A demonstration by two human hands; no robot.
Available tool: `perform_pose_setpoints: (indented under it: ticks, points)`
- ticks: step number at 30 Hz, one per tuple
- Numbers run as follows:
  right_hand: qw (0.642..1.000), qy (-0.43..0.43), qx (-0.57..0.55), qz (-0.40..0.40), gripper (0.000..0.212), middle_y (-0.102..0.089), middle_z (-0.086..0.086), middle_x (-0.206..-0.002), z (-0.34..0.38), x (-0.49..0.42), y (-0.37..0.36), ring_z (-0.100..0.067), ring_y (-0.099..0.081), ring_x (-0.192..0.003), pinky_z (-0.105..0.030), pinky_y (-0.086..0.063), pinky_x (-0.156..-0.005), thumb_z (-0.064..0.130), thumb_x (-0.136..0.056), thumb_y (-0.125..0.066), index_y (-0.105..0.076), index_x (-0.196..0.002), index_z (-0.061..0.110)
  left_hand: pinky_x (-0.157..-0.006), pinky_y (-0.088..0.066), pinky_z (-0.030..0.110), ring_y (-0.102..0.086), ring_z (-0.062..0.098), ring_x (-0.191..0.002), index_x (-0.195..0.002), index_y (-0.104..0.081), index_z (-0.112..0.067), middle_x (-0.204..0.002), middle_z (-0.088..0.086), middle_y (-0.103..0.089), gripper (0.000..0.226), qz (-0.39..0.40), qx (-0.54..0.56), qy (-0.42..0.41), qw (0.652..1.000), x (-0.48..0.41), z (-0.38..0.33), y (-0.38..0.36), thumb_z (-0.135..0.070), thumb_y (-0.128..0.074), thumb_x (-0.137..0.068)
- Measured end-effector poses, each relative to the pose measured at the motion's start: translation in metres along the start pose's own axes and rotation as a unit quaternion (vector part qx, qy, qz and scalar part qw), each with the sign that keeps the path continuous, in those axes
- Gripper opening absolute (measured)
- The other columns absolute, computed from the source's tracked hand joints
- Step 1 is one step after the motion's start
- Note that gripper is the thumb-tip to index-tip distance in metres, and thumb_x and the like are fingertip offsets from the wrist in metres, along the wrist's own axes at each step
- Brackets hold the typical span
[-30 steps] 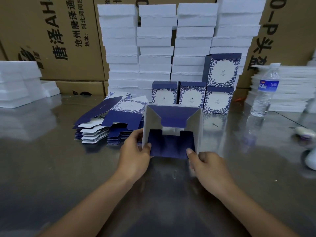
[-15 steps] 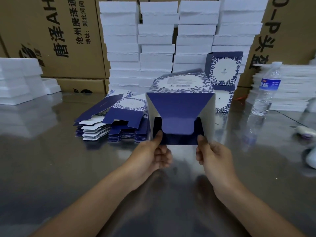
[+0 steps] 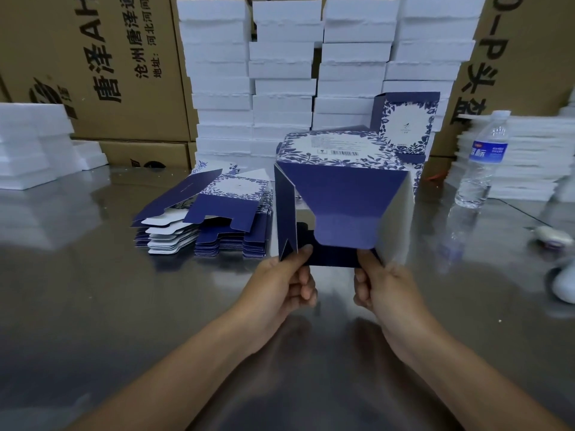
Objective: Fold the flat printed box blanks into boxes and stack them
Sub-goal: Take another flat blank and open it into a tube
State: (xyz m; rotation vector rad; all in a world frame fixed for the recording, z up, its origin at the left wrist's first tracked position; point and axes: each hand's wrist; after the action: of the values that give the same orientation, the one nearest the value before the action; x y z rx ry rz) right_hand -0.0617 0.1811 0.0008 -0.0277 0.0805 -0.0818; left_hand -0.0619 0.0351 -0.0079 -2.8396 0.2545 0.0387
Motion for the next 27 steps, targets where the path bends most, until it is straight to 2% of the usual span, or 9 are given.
perform_pose_setpoints:
  ticks: [3, 6, 10, 13, 16, 19, 21, 25, 27]
  points:
    - [1.000, 0.003, -0.011, 0.010, 0.053, -0.037, 0.005, -0.040, 0.000, 0.002, -0.003, -0.006, -0.032, -0.037, -0.031, -0.031, -0.058, 0.026, -0.095, -0.047, -0.043, -0.043, 0.023, -0.054, -0.047, 0.023, -0.050, 0.015, -0.046, -0.055, -0.055, -0.015, -0.047, 0.002, -0.047, 0.034, 0.046, -0.015, -0.005, 0.999, 0.002, 0.002, 0.000, -0.037, -0.057, -0.081]
    - [0.999, -0.023, -0.028, 0.023, 0.053, -0.037, 0.003, -0.038, -0.001, 0.004, -0.005, -0.008, -0.033, -0.035, -0.029, -0.032, -0.056, 0.029, -0.096, -0.047, -0.041, -0.044, 0.019, -0.051, -0.045, 0.020, -0.045, 0.013, -0.042, -0.052, -0.052, -0.017, -0.044, -0.001, -0.040, 0.035, 0.044, -0.010, -0.031, 0.999, 0.003, 0.003, 0.001, -0.034, -0.059, -0.082]
    - [0.997, -0.024, -0.013, 0.070, 0.064, -0.036, 0.000, -0.037, -0.002, 0.006, -0.008, -0.011, -0.033, -0.038, -0.031, -0.030, -0.056, 0.030, -0.095, -0.045, -0.040, -0.032, 0.021, -0.053, -0.044, 0.021, -0.042, 0.012, -0.042, -0.048, -0.052, -0.021, -0.043, -0.002, -0.037, 0.035, 0.047, -0.027, -0.041, 0.998, 0.003, 0.002, 0.000, -0.040, -0.062, -0.074]
    - [0.995, -0.010, -0.008, 0.095, 0.065, -0.035, 0.001, -0.037, 0.000, 0.007, -0.006, -0.011, -0.030, -0.039, -0.035, -0.028, -0.061, 0.030, -0.096, -0.043, -0.036, -0.032, 0.021, -0.052, -0.043, 0.022, -0.043, 0.013, -0.042, -0.046, -0.052, -0.022, -0.042, -0.002, -0.037, 0.038, 0.041, -0.031, -0.040, 0.998, 0.003, 0.002, -0.001, -0.035, -0.059, -0.081]
    - [0.996, -0.009, -0.016, 0.088, 0.066, -0.036, 0.000, -0.036, 0.000, 0.007, -0.006, -0.011, -0.032, -0.039, -0.035, -0.028, -0.061, 0.030, -0.096, -0.044, -0.037, -0.031, 0.021, -0.052, -0.044, 0.022, -0.045, 0.014, -0.044, -0.048, -0.056, -0.020, -0.044, 0.001, -0.041, 0.035, 0.049, -0.008, -0.027, 0.998, 0.003, 0.003, -0.003, -0.041, -0.061, -0.075]
    - [0.995, -0.015, -0.015, 0.096, 0.064, -0.044, -0.006, -0.039, -0.002, 0.009, -0.011, -0.015, -0.043, -0.041, -0.033, -0.033, -0.060, 0.035, -0.094, -0.046, -0.041, -0.033, 0.020, -0.060, -0.046, 0.025, -0.052, 0.018, -0.054, -0.059, -0.063, -0.015, -0.055, 0.011, -0.051, 0.036, 0.096, -0.018, -0.029, 0.995, 0.004, 0.006, -0.005, -0.043, -0.060, -0.081]
    - [0.994, -0.018, -0.021, 0.106, 0.063, -0.049, -0.010, -0.042, -0.003, 0.010, -0.012, -0.017, -0.049, -0.045, -0.033, -0.036, -0.062, 0.038, -0.094, -0.046, -0.042, -0.034, 0.019, -0.067, -0.048, 0.029, -0.055, 0.021, -0.058, -0.061, -0.064, -0.012, -0.054, 0.009, -0.054, 0.037, 0.108, -0.017, -0.036, 0.993, 0.005, 0.007, -0.007, -0.038, -0.060, -0.087]
    - [0.994, -0.018, -0.003, 0.111, 0.060, -0.053, -0.022, -0.056, -0.004, 0.010, -0.011, -0.020, -0.051, -0.051, -0.035, -0.039, -0.066, 0.041, -0.094, -0.045, -0.047, -0.041, 0.012, -0.064, -0.046, 0.027, -0.053, 0.017, -0.051, -0.051, -0.057, -0.013, -0.046, 0.004, -0.053, 0.036, 0.081, -0.011, -0.042, 0.996, 0.008, 0.005, -0.011, -0.032, -0.060, -0.081]
    - [0.993, -0.022, 0.003, 0.114, 0.061, -0.052, -0.019, -0.053, -0.005, 0.011, -0.011, -0.014, -0.049, -0.046, -0.031, -0.040, -0.064, 0.042, -0.093, -0.045, -0.049, -0.044, 0.008, -0.060, -0.045, 0.023, -0.049, 0.013, -0.046, -0.050, -0.052, -0.011, -0.040, 0.000, -0.047, 0.036, 0.049, -0.018, -0.034, 0.998, 0.007, 0.006, -0.011, -0.029, -0.059, -0.080]
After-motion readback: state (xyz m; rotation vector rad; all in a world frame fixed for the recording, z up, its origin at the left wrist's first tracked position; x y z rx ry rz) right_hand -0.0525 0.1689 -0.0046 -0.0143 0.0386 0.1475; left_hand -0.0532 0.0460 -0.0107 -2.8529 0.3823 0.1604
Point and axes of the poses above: each hand's wrist, its own x-axis away from the middle knuckle, its own y-axis out of the back of the hand, z = x × y
